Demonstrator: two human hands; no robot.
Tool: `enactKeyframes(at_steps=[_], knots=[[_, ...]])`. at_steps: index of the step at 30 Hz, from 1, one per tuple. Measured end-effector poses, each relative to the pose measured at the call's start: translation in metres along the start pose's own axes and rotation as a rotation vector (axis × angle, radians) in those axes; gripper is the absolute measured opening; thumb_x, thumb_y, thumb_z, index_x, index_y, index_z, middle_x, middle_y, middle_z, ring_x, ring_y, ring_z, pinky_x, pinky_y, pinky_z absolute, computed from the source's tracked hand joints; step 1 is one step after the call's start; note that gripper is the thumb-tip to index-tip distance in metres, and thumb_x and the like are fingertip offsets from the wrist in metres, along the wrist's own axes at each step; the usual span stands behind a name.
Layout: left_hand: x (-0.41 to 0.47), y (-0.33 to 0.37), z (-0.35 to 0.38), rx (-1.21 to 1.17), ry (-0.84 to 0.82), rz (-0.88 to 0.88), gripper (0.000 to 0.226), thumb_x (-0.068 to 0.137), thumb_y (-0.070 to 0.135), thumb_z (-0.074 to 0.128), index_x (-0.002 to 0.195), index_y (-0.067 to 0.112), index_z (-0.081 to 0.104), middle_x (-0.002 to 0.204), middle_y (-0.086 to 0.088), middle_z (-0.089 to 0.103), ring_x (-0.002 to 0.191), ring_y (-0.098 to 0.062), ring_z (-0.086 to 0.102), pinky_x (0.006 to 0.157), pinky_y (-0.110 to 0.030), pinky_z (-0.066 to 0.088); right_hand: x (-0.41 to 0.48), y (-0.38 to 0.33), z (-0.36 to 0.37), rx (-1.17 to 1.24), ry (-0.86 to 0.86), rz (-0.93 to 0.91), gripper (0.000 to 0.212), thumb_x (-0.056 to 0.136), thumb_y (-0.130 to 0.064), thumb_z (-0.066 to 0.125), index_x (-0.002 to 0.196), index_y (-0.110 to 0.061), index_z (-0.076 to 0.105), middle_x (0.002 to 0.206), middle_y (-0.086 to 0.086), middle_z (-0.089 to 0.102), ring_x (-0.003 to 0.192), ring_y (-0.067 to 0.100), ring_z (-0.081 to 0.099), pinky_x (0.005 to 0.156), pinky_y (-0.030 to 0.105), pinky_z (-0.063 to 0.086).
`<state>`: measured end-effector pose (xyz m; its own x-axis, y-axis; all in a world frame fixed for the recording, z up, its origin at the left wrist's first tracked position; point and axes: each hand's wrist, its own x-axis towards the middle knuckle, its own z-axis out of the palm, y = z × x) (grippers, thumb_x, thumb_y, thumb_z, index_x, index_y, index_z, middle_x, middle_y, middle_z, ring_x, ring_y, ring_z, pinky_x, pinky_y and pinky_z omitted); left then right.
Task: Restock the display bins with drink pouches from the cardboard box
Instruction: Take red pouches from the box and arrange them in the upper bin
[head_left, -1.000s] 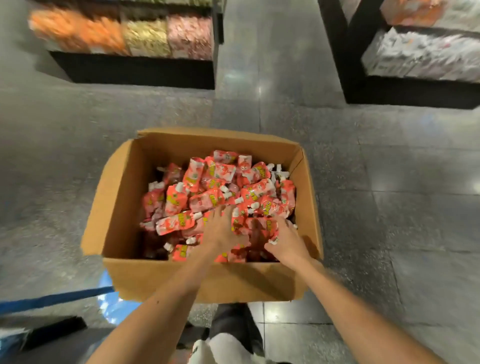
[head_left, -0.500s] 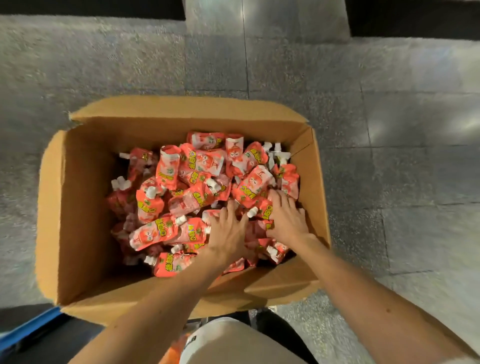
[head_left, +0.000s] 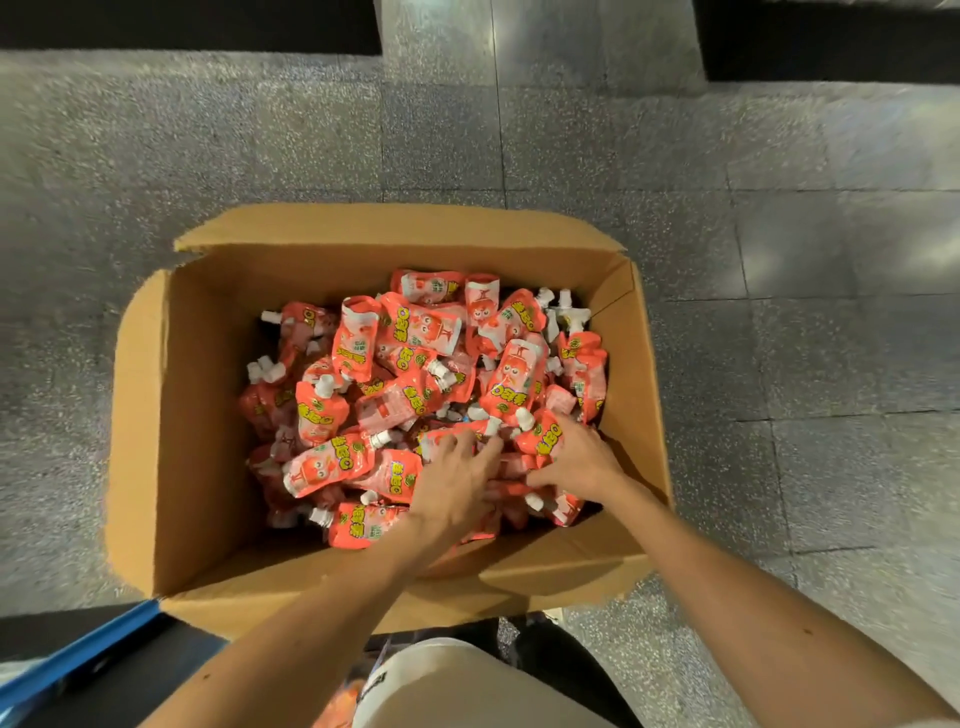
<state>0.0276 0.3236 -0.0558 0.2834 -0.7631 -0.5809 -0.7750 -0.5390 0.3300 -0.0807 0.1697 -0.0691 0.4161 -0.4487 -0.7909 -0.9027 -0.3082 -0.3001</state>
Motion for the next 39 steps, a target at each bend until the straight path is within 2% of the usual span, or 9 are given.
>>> enactKeyframes(at_steps=[3,7,10,15,21,25,28,36,39], knots=[[-0.005,-0.015,-0.012,-0.135,0.048,-0.005,0.070,0.086,0.024,0.069,0.146,0.023,0.033,0.132,-0.010,0.043,0.121,-0.034,0.042,0.092,-0.039,0.042,-0.005,0.000,-0.006,0.271,-0.035,0.019,0.114,0.040,-0.057,0.092,0.141,-0.031,0.046,0.126,-0.009,0.063,0.122,0.018,0.056,0.108,0.045,0.042],[-0.018,-0.031,-0.028,-0.603,0.143,-0.074,0.057,0.068,0.020,0.083,0.112,0.030,0.047,0.104,0.000,0.066,0.095,-0.027,0.064,0.077,-0.038,0.053,-0.031,-0.019,-0.027,0.675,-0.053,0.040,0.042,0.081,-0.027,0.081,0.114,-0.024,0.056,0.110,-0.008,0.062,0.106,0.011,0.059,0.093,0.030,0.045],[-0.034,-0.038,-0.043,-1.064,0.268,-0.200,0.053,0.073,0.011,0.084,0.112,0.020,0.050,0.094,-0.003,0.071,0.077,-0.020,0.072,0.066,-0.042,0.061,-0.046,-0.031,-0.034,0.828,-0.039,0.055,0.034,0.088,-0.020,0.074,0.113,-0.010,0.052,0.098,-0.003,0.063,0.092,0.008,0.059,0.094,0.031,0.042],[-0.049,-0.032,-0.072,-1.511,0.443,-0.282,0.048,0.079,0.011,0.082,0.117,0.023,0.055,0.107,-0.006,0.073,0.096,-0.020,0.070,0.080,-0.038,0.055,-0.059,-0.060,-0.028,0.882,-0.167,-0.018,0.136,0.044,-0.059,0.095,0.153,-0.021,0.024,0.152,0.006,0.043,0.136,0.023,0.046,0.114,0.052,0.035],[-0.063,-0.023,-0.095,-1.814,0.423,-0.243,0.090,0.063,0.032,0.095,0.138,0.019,0.046,0.135,-0.014,0.060,0.119,-0.036,0.062,0.094,-0.063,0.050,-0.080,-0.086,-0.042,1.036,-0.070,-0.076,0.142,0.043,-0.050,0.098,0.156,-0.021,0.017,0.155,0.003,0.039,0.139,0.023,0.041,0.116,0.051,0.033],[-0.084,-0.001,-0.108,-1.910,0.479,-0.176,0.048,0.081,0.015,0.082,0.120,0.012,0.055,0.105,-0.007,0.073,0.105,-0.032,0.071,0.088,-0.058,0.056,-0.097,-0.097,-0.050,1.391,-0.123,-0.034,0.128,0.040,-0.030,0.102,0.148,-0.011,0.037,0.138,0.011,0.057,0.122,0.029,0.060,0.091,0.050,0.056],[-0.103,0.016,-0.119,-1.916,0.540,-0.164,0.041,0.084,0.014,0.077,0.119,0.017,0.058,0.111,-0.006,0.074,0.102,-0.031,0.072,0.085,-0.059,0.057,-0.113,-0.104,-0.058,1.410,-0.134,-0.086,0.069,0.064,-0.023,0.093,0.125,-0.009,0.063,0.121,0.011,0.069,0.106,0.025,0.068,0.068,0.037,0.059],[-0.186,0.050,-0.138,-1.683,0.826,-0.097,0.032,0.074,0.024,0.084,0.093,0.015,0.060,0.084,-0.016,0.060,0.065,-0.023,0.061,0.057,-0.033,0.047,-0.178,-0.127,-0.093,1.155,-0.146,-0.450,0.062,0.054,-0.024,0.096,0.107,-0.004,0.071,0.096,0.014,0.076,0.090,0.032,0.074,0.089,0.052,0.057],[-0.229,0.074,-0.122,-1.722,0.910,-0.094,0.069,0.067,0.029,0.089,0.121,0.002,0.054,0.101,-0.022,0.067,0.079,-0.028,0.068,0.062,-0.035,0.054,-0.222,-0.127,-0.095,1.042,-0.235,-0.618,0.052,0.071,-0.013,0.087,0.116,0.001,0.066,0.100,0.016,0.076,0.090,0.029,0.075,0.083,0.045,0.060]])
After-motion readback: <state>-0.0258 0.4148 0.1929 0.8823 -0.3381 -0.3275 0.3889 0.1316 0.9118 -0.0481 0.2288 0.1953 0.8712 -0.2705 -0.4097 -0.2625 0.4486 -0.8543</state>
